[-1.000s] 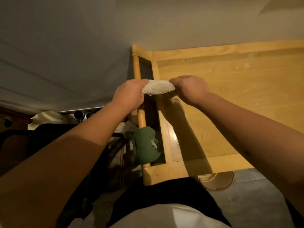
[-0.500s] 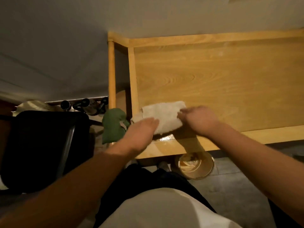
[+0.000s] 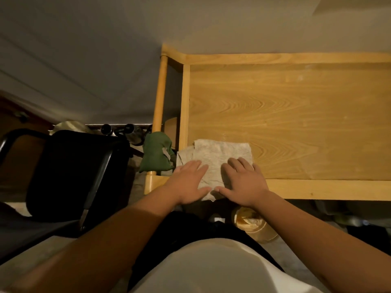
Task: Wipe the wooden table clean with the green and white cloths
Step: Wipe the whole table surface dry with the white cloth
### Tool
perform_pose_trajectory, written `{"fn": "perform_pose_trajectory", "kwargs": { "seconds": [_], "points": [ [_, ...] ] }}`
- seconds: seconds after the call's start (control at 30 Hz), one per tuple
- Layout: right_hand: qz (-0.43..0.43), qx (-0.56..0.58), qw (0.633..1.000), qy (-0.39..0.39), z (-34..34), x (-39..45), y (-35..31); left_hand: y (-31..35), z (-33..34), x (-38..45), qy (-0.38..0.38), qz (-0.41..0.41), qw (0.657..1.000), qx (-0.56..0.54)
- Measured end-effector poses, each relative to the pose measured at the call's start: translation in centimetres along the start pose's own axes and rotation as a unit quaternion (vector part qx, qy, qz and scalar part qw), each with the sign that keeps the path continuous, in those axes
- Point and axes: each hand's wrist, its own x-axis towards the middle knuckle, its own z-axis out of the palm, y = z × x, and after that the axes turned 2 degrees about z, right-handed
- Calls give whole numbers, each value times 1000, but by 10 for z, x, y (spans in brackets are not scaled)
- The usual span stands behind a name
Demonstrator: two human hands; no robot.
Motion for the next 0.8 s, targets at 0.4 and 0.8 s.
{"fn": "perform_pose_trajectory", "kwargs": {
  "seconds": [0.4,0.8],
  "points": [
    [100,57,993,-11,47,36,-51,-123,-99,73,143,-162,976,34],
    [136,50,989,27,50,65,-58,-154,-91,117,187,-171,967,16]
  ]
}}
